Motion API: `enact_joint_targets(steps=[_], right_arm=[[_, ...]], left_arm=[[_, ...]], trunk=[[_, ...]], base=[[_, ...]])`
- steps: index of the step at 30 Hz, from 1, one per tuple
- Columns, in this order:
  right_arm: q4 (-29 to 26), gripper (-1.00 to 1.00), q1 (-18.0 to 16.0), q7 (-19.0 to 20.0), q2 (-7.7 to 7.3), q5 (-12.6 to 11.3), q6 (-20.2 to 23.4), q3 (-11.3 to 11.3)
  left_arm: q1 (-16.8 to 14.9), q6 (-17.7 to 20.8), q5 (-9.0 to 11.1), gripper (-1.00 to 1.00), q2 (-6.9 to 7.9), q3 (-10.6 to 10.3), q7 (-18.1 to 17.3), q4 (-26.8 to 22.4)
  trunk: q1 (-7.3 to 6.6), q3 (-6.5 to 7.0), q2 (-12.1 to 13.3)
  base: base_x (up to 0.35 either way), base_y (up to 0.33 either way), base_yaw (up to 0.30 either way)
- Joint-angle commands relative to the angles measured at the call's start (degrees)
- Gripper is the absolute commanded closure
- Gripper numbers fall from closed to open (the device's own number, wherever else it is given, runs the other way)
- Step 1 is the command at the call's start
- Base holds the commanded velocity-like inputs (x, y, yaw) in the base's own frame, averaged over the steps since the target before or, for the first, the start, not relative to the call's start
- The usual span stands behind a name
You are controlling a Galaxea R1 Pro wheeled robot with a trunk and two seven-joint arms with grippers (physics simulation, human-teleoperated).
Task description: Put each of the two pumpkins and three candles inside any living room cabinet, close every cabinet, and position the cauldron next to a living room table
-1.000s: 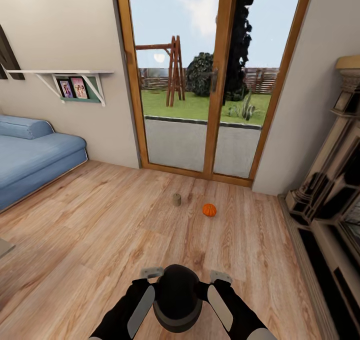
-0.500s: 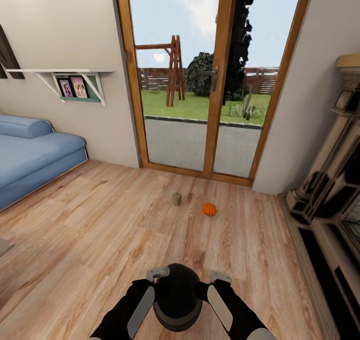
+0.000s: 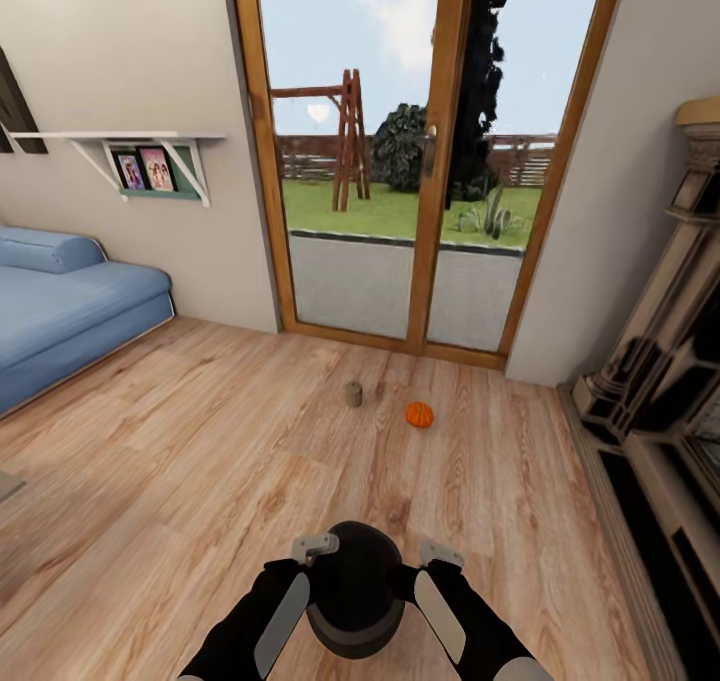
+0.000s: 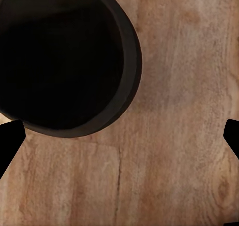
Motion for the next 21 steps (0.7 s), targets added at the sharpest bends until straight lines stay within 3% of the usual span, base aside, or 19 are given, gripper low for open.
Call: enact_joint_targets(steps=[1, 21], right_arm=[[-0.1, -1.00, 0.0, -0.6, -0.04, -0.6, 0.1, 0.3], [-0.1, -1.00, 0.0, -0.6, -0.04, -0.6, 0.1, 0.3]], left_arm=[[0.0, 0.1, 0.6, -1.00, 0.03, -0.2, 0.5, -0.1], [0.0, 0.1, 0.7, -1.00, 0.04, -0.2, 0.5, -0.1]], trunk=[[0.22, -0.24, -0.4], [4.61, -3.83, -8.5]], base=[[0.000, 0.000, 0.000], [0.000, 0.000, 0.000]])
